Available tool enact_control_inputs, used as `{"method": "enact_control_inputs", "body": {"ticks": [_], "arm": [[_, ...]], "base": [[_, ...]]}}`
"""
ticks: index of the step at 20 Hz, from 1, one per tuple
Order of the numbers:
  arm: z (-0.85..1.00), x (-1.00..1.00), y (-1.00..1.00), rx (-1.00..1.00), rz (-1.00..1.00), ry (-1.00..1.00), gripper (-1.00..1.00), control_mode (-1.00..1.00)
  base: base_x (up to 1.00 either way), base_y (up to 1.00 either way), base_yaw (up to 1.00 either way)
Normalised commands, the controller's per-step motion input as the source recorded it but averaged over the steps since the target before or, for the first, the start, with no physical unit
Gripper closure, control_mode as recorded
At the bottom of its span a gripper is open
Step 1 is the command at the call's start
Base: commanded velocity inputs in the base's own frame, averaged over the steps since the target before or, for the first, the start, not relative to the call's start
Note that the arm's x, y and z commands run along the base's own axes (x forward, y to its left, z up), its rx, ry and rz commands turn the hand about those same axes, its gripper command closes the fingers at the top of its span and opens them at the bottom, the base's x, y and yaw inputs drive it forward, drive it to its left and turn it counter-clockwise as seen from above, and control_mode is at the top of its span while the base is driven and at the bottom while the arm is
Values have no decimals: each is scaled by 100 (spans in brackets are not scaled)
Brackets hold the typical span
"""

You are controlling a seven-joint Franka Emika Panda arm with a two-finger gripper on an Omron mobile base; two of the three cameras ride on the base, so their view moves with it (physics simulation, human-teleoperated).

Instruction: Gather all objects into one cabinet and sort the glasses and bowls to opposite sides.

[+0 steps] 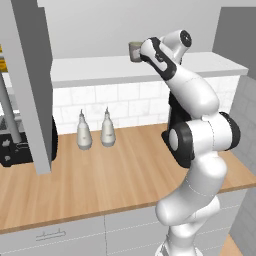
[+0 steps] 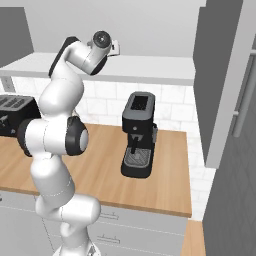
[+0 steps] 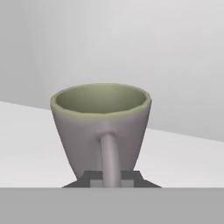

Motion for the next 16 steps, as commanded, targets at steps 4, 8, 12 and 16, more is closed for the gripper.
{"method": "enact_control_inputs", "body": {"ticks": [4,8,12,16], "arm": [[0,-10,0,0,0,0,100,-100],[0,-86,-18,0,-6,-4,100,-100],[0,-98,-32,0,-11,-1,100,-100],[2,-100,-36,0,-9,0,100,-100]], "base": [[0,0,0],[0,0,0],[0,0,0],[0,0,0]]}}
